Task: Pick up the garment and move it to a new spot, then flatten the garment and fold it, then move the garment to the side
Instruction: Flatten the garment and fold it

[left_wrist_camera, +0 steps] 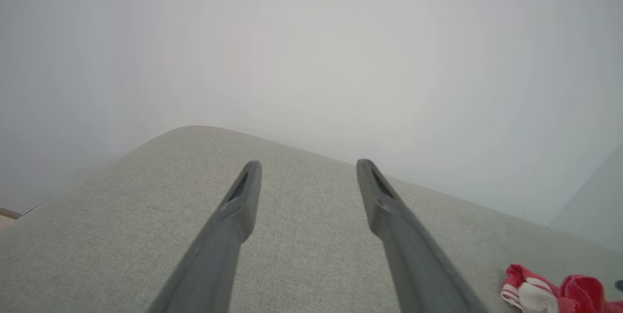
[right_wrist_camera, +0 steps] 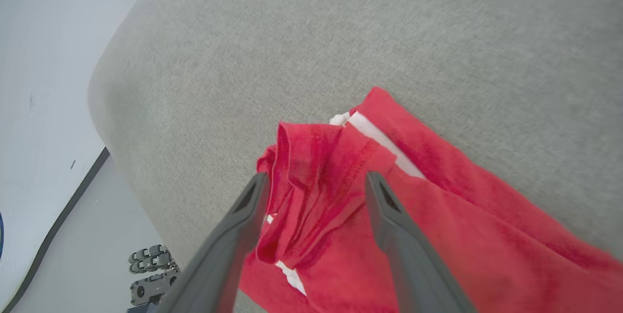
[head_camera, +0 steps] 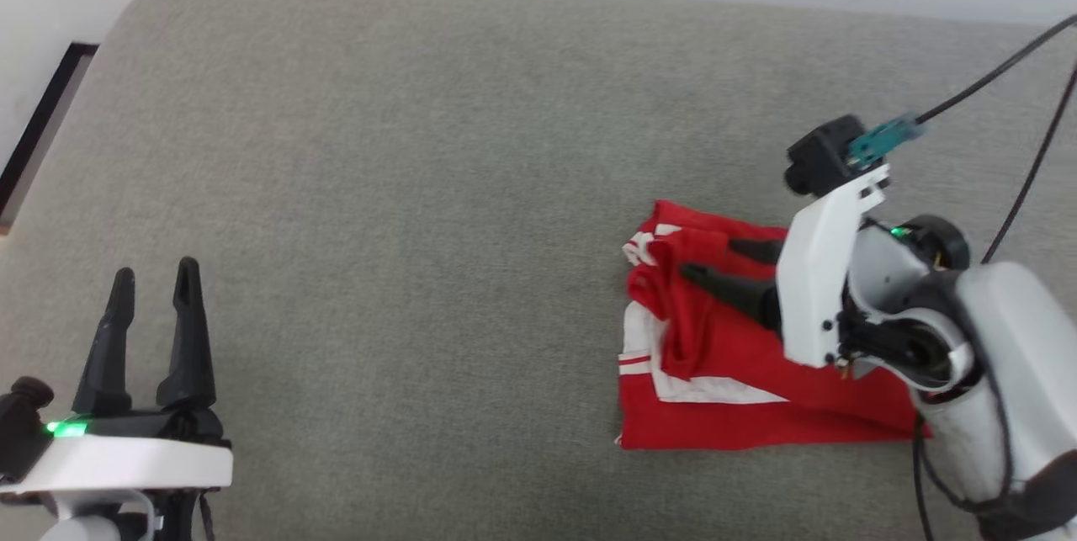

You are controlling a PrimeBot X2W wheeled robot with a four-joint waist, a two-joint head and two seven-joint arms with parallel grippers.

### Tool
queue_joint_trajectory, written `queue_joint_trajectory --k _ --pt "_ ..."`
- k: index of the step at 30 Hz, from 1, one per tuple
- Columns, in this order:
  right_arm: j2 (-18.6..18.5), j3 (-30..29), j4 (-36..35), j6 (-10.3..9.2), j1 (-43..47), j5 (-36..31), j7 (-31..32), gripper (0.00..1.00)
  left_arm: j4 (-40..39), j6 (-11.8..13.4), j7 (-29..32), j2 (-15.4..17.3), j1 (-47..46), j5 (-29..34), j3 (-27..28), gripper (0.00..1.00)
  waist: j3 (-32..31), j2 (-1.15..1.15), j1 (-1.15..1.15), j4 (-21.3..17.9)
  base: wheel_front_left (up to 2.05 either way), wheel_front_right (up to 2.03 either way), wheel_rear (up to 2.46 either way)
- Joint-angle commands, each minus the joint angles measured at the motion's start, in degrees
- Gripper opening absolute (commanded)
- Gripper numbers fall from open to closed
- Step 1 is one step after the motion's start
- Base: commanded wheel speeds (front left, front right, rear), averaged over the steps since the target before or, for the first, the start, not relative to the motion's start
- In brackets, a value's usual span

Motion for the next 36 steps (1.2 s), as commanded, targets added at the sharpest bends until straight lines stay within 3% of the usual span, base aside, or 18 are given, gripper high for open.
queue_joint_trajectory --k 1,6,17,27,36 --pt "-0.6 -0.9 -1.4 -0.04 0.8 0.7 -0.5 1.00 -0.1 -0.2 -0.3 0.4 0.8 0.2 0.3 1.00 -0.9 0.00 0.00 -1.2 0.00 0.00 0.00" --pt "-2.1 -4.6 -5.1 -0.03 2.7 0.1 -2.8 1.00 -0.3 -0.2 -0.3 1.2 2.1 0.5 1.1 1.00 -2.5 0.00 0.00 -3.6 0.00 0.00 0.00" --pt "-6.0 -10.8 -11.8 -0.04 10.7 -2.3 -14.9 1.00 -0.5 -0.2 -0.3 2.4 4.5 1.6 2.3 1.00 -6.2 0.00 0.00 -8.7 0.00 0.00 0.00" --pt "-8.1 -13.9 -10.4 -0.03 20.3 -7.6 -36.4 1.00 -0.6 -0.2 -0.3 2.6 7.0 5.8 4.5 1.00 -10.0 0.00 0.00 -11.8 0.00 0.00 0.00" --pt "-9.5 -12.3 -2.1 -0.04 26.8 -11.7 -54.9 1.00 0.9 -0.2 -0.3 5.3 11.2 6.4 2.9 1.00 -12.6 0.00 0.00 -12.7 0.00 0.00 0.00"
